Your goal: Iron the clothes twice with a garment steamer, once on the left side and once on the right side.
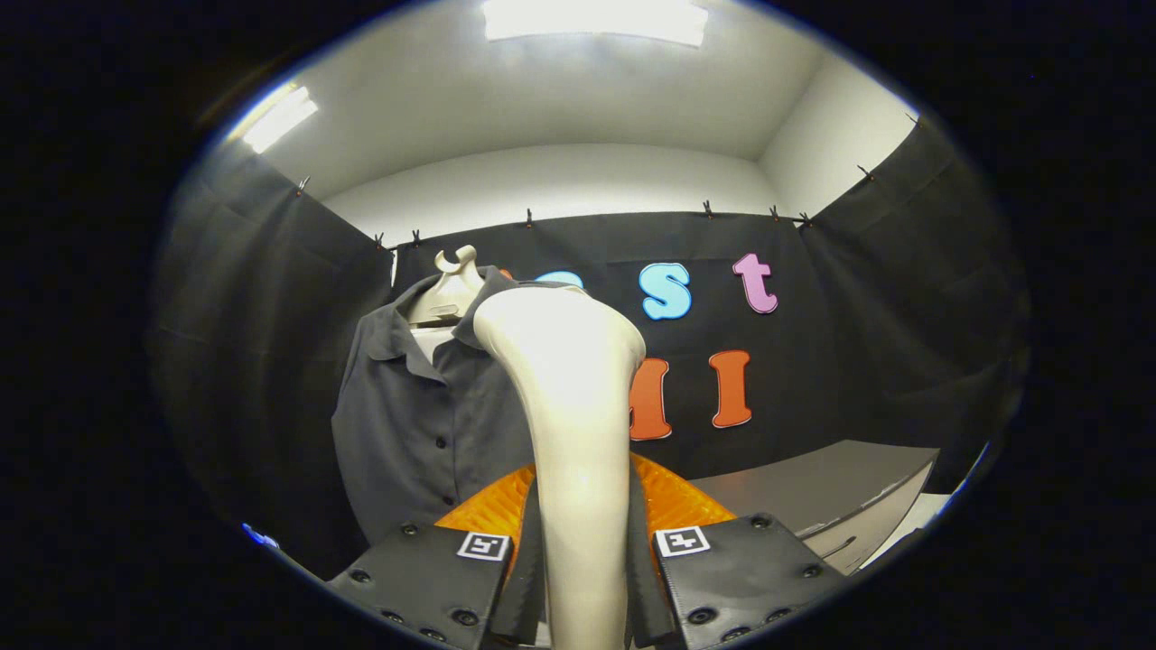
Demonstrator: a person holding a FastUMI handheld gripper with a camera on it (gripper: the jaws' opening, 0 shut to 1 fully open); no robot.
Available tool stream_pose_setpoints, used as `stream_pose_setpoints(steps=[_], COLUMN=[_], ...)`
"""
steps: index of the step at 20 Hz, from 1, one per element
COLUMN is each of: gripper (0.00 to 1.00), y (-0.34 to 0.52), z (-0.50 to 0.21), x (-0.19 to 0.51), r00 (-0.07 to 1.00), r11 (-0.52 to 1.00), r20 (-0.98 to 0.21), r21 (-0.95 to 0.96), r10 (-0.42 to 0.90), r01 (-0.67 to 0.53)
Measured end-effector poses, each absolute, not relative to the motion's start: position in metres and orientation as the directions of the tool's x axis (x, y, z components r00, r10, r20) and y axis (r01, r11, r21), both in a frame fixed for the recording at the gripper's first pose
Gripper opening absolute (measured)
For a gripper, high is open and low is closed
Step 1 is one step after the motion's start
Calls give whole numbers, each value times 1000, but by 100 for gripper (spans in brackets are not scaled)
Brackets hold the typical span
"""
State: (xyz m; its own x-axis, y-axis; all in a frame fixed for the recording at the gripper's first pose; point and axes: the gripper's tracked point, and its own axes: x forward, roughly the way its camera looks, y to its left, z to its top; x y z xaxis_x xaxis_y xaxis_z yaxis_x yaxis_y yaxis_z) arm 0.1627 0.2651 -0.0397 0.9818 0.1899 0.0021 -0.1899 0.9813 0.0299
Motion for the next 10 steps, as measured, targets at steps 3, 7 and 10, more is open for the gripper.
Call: stream_pose_setpoints(steps=[3,7,10], gripper=[45,45,45], y=[294,323,330], z=[-42,-56,-74], x=[162,179,192], r00=[977,974,976], r11=[976,974,976], r20=[5,-9,-22], r21=[34,27,-6], r10=[215,226,216], r01=[-215,-226,-216])
